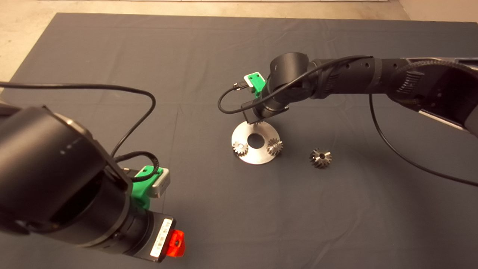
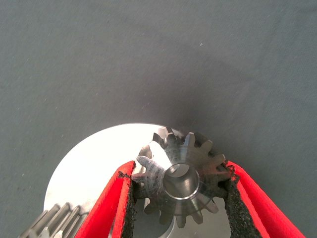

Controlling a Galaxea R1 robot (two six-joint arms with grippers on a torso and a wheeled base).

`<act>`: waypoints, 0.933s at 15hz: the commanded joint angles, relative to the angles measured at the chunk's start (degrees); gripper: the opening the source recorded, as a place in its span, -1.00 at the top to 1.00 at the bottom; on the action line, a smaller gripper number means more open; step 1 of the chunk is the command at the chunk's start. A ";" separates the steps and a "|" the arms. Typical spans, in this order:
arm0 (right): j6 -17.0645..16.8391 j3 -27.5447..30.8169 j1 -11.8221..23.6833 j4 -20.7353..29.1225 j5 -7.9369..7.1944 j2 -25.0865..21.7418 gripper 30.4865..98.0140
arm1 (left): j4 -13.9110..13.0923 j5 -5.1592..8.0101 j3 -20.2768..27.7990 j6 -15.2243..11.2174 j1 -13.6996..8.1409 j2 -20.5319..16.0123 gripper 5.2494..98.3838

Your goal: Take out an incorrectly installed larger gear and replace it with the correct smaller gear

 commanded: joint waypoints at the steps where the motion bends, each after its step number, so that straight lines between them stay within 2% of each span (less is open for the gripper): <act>1: 0.42 0.82 0.76 -0.32 0.00 0.15 0.71 | -1.17 7.55 0.76 -0.17 -0.42 -0.01 -1.00; 14: 0.51 0.82 0.67 -0.58 -0.09 -1.26 0.71 | -1.17 7.55 0.76 -0.09 -0.34 -0.01 -1.00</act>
